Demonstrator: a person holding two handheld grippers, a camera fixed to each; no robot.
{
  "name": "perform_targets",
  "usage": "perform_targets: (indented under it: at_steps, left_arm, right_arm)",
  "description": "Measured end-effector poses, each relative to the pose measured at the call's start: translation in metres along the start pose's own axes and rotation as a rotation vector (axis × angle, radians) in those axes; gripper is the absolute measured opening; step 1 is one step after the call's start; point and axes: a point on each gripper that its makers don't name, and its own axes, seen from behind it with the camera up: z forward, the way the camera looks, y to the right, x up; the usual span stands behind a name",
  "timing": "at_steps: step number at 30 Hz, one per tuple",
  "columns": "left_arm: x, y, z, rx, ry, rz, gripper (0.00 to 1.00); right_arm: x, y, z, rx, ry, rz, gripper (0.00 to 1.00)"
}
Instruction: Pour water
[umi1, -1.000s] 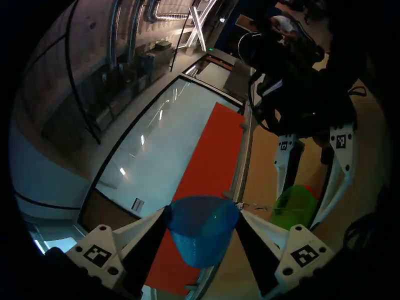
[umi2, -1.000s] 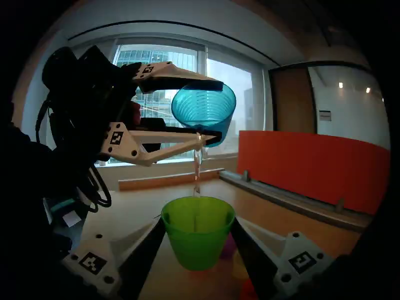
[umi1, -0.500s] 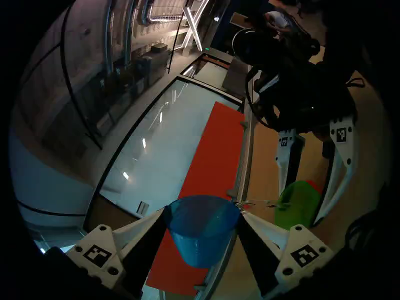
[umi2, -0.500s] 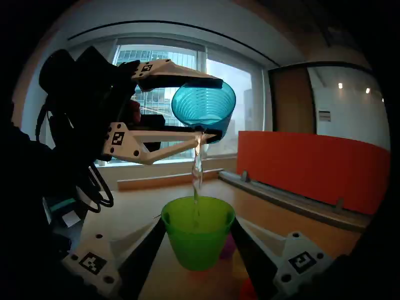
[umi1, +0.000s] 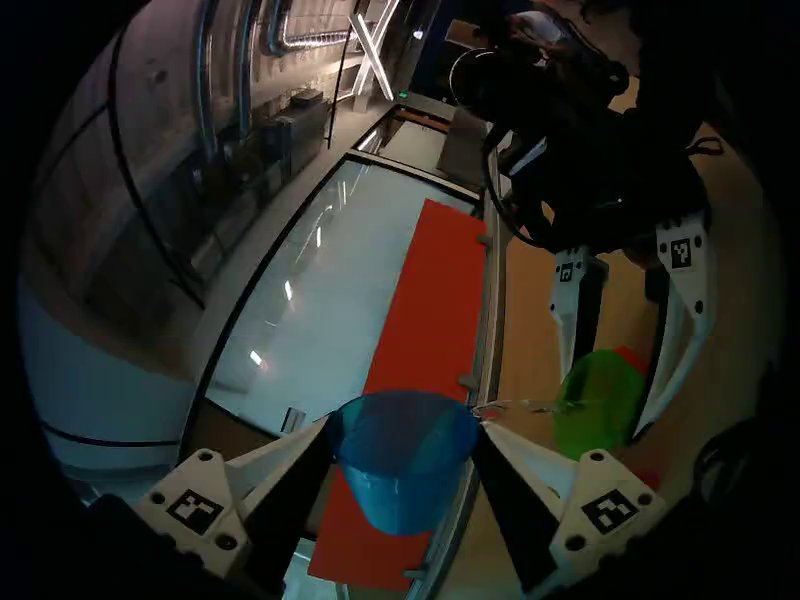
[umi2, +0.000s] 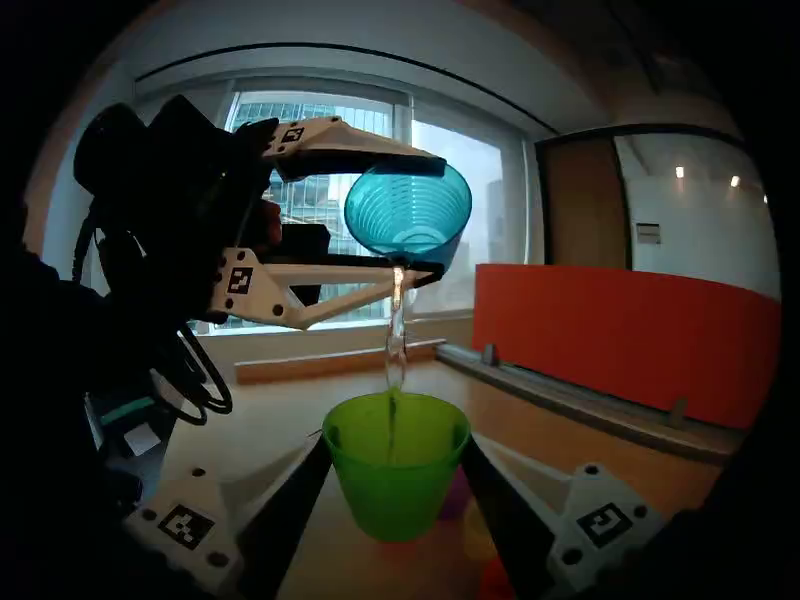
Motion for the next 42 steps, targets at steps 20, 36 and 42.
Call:
perform_targets:
  at_steps: [20, 36, 42]
  left_arm:
    - [0.006, -0.006, 0.003, 0.014, 0.005, 0.084, 0.89]
    - [0.009, -0.009, 0.003, 0.028, 0.003, 0.169, 0.89]
    - [0.012, -0.005, 0.001, 0.034, 0.006, 0.207, 0.89]
  right_arm:
    - [0.0, 0.003, -0.001, -0.005, 0.001, -0.001, 0.9]
    - [0.001, 0.003, 0.001, -0.006, 0.002, -0.005, 0.9]
    - [0.0, 0.003, 0.002, -0.007, 0.003, -0.005, 0.9]
